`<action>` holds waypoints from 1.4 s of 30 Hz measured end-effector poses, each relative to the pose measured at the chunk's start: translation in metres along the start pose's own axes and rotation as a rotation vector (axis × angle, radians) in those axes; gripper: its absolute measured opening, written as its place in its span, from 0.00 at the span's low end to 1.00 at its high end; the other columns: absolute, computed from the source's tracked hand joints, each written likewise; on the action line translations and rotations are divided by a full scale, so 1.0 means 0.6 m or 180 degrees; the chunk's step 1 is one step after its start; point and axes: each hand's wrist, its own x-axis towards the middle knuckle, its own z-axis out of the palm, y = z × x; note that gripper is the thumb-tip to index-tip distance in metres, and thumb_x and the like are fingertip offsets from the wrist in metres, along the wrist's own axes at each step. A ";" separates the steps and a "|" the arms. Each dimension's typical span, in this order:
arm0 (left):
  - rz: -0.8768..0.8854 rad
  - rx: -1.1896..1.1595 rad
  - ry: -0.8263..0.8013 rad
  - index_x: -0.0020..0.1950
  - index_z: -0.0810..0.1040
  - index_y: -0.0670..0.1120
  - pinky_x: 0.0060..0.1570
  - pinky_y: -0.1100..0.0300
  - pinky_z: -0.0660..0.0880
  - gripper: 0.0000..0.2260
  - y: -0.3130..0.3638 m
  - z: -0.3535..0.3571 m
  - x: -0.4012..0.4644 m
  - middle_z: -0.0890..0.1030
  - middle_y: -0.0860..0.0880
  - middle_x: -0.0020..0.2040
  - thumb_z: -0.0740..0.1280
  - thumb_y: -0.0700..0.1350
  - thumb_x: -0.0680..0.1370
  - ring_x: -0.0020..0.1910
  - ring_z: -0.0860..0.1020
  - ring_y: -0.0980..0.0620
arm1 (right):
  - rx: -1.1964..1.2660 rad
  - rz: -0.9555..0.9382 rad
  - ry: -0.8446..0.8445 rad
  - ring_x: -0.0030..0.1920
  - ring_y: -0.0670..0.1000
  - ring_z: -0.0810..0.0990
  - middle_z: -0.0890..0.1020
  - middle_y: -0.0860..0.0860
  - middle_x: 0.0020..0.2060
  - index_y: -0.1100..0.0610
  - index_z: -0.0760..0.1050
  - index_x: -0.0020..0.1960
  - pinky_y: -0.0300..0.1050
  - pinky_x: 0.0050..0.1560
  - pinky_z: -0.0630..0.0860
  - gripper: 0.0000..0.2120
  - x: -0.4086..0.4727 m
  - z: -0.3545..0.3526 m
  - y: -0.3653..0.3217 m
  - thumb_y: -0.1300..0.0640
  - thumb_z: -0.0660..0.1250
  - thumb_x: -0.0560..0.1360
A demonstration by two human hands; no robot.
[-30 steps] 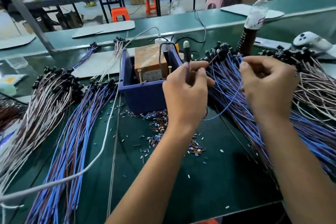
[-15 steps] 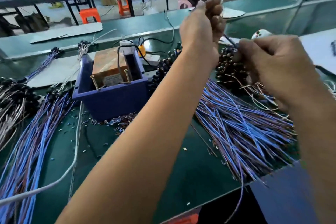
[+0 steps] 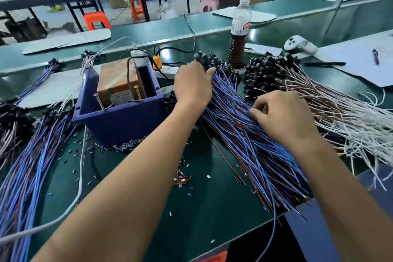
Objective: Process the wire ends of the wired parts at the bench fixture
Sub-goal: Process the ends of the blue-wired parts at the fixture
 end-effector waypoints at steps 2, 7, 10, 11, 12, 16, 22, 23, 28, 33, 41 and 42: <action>-0.0052 0.0033 -0.0048 0.31 0.67 0.44 0.28 0.54 0.60 0.27 -0.009 0.006 -0.001 0.71 0.47 0.29 0.63 0.61 0.83 0.29 0.70 0.46 | 0.0019 0.0003 0.0205 0.41 0.56 0.82 0.85 0.50 0.36 0.49 0.87 0.45 0.45 0.41 0.72 0.10 -0.001 0.011 0.000 0.43 0.76 0.75; -0.0016 -0.0871 0.0017 0.27 0.63 0.46 0.23 0.59 0.58 0.29 -0.032 0.006 -0.048 0.66 0.51 0.23 0.62 0.58 0.85 0.21 0.63 0.55 | 0.0460 -0.0088 0.0428 0.33 0.49 0.74 0.75 0.43 0.29 0.51 0.85 0.40 0.42 0.40 0.65 0.14 -0.003 -0.005 -0.024 0.41 0.78 0.73; 0.0230 -0.1098 -0.0861 0.29 0.74 0.42 0.25 0.62 0.64 0.27 -0.058 -0.032 -0.088 0.74 0.46 0.25 0.64 0.55 0.84 0.22 0.66 0.56 | 0.0630 -0.0279 0.0508 0.28 0.48 0.73 0.73 0.44 0.25 0.52 0.82 0.39 0.43 0.35 0.65 0.14 -0.018 -0.014 -0.072 0.42 0.75 0.75; 0.0176 -0.1048 -0.1475 0.33 0.77 0.42 0.26 0.62 0.66 0.25 -0.073 -0.053 -0.100 0.77 0.46 0.26 0.64 0.56 0.84 0.23 0.69 0.55 | 0.0700 -0.0414 0.0351 0.28 0.49 0.74 0.74 0.45 0.26 0.51 0.81 0.39 0.44 0.34 0.67 0.13 -0.024 -0.014 -0.095 0.43 0.74 0.76; 0.0045 -0.0999 -0.2180 0.36 0.79 0.42 0.25 0.63 0.67 0.23 -0.092 -0.076 -0.110 0.79 0.48 0.27 0.64 0.56 0.84 0.22 0.70 0.54 | 0.0720 -0.0561 0.0104 0.30 0.50 0.76 0.76 0.46 0.27 0.51 0.81 0.40 0.45 0.33 0.69 0.12 -0.030 -0.009 -0.120 0.45 0.73 0.77; -0.0187 -0.0293 -0.3741 0.43 0.84 0.41 0.23 0.67 0.69 0.15 -0.175 -0.162 -0.151 0.83 0.47 0.32 0.62 0.46 0.83 0.22 0.72 0.54 | 0.0069 -0.1066 -0.1071 0.44 0.58 0.81 0.81 0.50 0.42 0.48 0.77 0.45 0.49 0.41 0.76 0.06 -0.055 0.034 -0.228 0.47 0.68 0.79; -0.0920 0.0679 -0.3225 0.37 0.86 0.42 0.28 0.63 0.73 0.15 -0.324 -0.271 -0.177 0.83 0.47 0.29 0.63 0.42 0.80 0.27 0.75 0.48 | 0.0315 -0.1697 -0.1631 0.45 0.61 0.81 0.82 0.54 0.46 0.53 0.79 0.51 0.51 0.42 0.79 0.04 -0.095 0.116 -0.399 0.57 0.67 0.78; -0.1031 0.0756 -0.3070 0.38 0.86 0.40 0.27 0.62 0.73 0.14 -0.347 -0.288 -0.179 0.84 0.45 0.31 0.64 0.41 0.79 0.28 0.75 0.47 | 0.0485 -0.1792 -0.1690 0.47 0.62 0.82 0.82 0.55 0.47 0.54 0.79 0.51 0.53 0.44 0.80 0.03 -0.099 0.128 -0.426 0.57 0.67 0.78; -0.1278 0.1205 -0.2069 0.37 0.83 0.40 0.26 0.61 0.78 0.08 -0.414 -0.342 -0.171 0.84 0.46 0.29 0.66 0.34 0.74 0.24 0.81 0.51 | 0.0978 -0.2075 -0.1765 0.47 0.66 0.82 0.82 0.59 0.45 0.57 0.77 0.49 0.54 0.42 0.79 0.03 -0.103 0.183 -0.548 0.60 0.66 0.76; -0.1205 0.1701 -0.1203 0.48 0.81 0.44 0.43 0.53 0.76 0.05 -0.444 -0.350 -0.157 0.78 0.46 0.37 0.66 0.41 0.75 0.41 0.78 0.42 | 0.1078 -0.1882 -0.1990 0.47 0.64 0.73 0.75 0.59 0.46 0.59 0.68 0.60 0.53 0.43 0.72 0.07 -0.088 0.237 -0.605 0.59 0.59 0.83; -0.1315 0.1304 -0.0463 0.49 0.78 0.44 0.47 0.51 0.74 0.09 -0.467 -0.303 -0.091 0.81 0.40 0.55 0.74 0.47 0.76 0.54 0.81 0.38 | 0.0227 -0.2090 -0.1819 0.59 0.64 0.80 0.79 0.60 0.62 0.61 0.68 0.72 0.51 0.49 0.71 0.19 -0.076 0.245 -0.620 0.50 0.55 0.87; -0.1312 0.1313 -0.0459 0.49 0.77 0.45 0.47 0.52 0.73 0.10 -0.469 -0.298 -0.085 0.81 0.40 0.56 0.74 0.48 0.77 0.54 0.81 0.38 | 0.0125 -0.2160 -0.1779 0.59 0.63 0.80 0.79 0.59 0.62 0.60 0.69 0.72 0.51 0.50 0.72 0.19 -0.077 0.242 -0.619 0.51 0.56 0.87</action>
